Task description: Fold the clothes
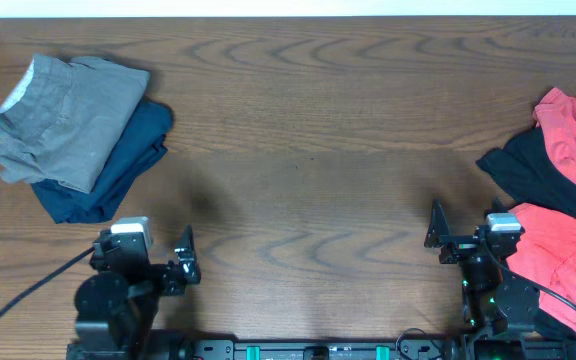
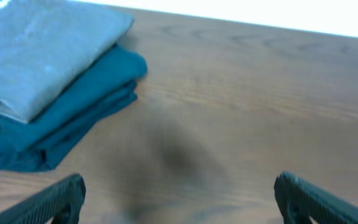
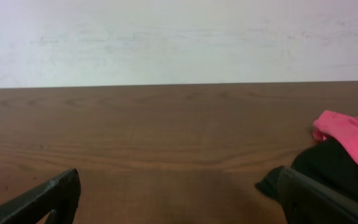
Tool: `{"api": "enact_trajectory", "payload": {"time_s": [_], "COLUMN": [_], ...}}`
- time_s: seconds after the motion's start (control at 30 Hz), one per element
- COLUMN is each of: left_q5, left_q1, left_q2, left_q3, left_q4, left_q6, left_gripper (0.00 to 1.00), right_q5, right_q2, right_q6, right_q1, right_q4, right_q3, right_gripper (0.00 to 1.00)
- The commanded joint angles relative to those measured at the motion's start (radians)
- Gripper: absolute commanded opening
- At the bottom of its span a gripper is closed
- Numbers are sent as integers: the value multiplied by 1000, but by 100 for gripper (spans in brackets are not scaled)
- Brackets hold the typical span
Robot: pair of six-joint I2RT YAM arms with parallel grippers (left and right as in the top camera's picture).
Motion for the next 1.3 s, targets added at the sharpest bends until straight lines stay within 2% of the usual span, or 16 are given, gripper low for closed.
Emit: {"api": "enact_trajectory", "payload": {"time_s": [0.0,0.2,0.5,0.67,0.8,1.27], "left_q5": [-8,-8,-8,-8,-4,-1], "left_q1": [15,15,15,14,13,14], "left_q2": [-93,-206,-211,-211,-211,-212], "left_q3": [-142,-349,-567,-564,-564,-564], "left_q4": [135,419,867,797,669,671], "left_q6": [2,2,95,153,140,125], "left_gripper": [98,98,98,98,98,98], "right_q5": [-7,-7,-7,-7,-7,-7], "right_q2": [-6,-6,-6,-6,-6,-6], "right_q6": [13,13,13,13,13,13], "right_q1": [-1,-1,-1,-1,-1,-1], "right_q4": [-3,-3,-3,-3,-4,-3], "right_q3": [-1,-1,-1,-1,-1,-1], "right_gripper": [99,99,99,99,99,99]}}
